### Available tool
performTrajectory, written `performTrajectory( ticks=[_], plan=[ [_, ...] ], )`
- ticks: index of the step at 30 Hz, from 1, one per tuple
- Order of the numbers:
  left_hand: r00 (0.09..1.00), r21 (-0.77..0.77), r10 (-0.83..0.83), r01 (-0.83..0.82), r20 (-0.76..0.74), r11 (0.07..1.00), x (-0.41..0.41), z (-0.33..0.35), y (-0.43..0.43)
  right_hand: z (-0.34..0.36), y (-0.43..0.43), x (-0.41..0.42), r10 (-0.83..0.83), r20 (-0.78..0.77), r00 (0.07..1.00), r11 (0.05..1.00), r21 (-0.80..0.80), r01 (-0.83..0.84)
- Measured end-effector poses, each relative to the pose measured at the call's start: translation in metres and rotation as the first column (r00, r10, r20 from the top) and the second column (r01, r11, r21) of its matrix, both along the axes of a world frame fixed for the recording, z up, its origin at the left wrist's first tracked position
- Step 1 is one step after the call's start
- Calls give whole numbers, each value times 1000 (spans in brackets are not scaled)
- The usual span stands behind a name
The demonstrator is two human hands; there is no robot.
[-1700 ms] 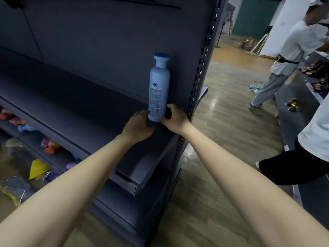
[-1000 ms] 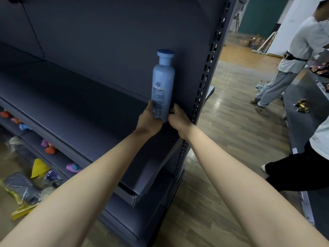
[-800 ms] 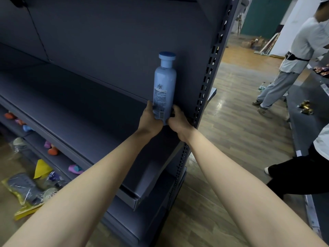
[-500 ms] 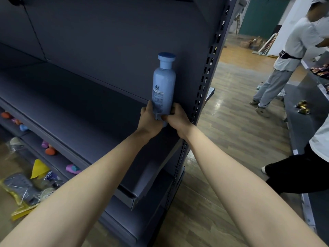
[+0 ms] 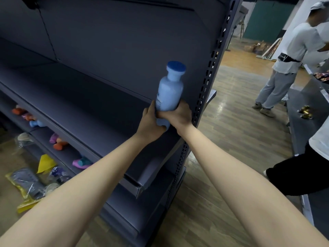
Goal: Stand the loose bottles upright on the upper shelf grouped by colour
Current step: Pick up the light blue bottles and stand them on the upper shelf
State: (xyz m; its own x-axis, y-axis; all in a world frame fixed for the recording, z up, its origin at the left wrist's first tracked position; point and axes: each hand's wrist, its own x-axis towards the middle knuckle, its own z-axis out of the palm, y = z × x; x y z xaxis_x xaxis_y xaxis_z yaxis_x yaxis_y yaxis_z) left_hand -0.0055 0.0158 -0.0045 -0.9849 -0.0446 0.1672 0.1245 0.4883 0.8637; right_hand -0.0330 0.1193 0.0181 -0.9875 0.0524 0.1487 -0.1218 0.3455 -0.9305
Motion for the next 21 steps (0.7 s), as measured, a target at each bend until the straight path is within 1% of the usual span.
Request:
performTrajectory(
  ticks=[4,6,9,12,14,17,19,21],
  plan=[
    [988,-170,94,-113,-121,979,25,6,-2,-1,-19,15,-13,77,997,979,-200,28],
    [973,-256,165,-202,-160,945,36,12,-6,0,-30,24,4,94,996,962,-272,22],
    [937,-369,259,-332,-233,868,48,23,-20,4,-47,37,47,151,987,944,-329,6],
    [926,-414,293,-370,-237,832,61,31,-40,8,-63,48,89,171,981,958,-285,-38],
    [917,-410,326,-394,-228,823,70,34,-56,10,-74,56,135,158,978,966,-241,-95],
    [909,-356,378,-417,-177,836,87,38,-79,14,-90,67,209,110,972,972,-128,-195],
    [903,-328,406,-429,-140,842,100,40,-95,17,-101,74,291,71,954,957,-45,-288],
    [898,-283,426,-438,-108,853,113,41,-113,19,-113,80,373,68,925,928,-33,-371]
  ],
)
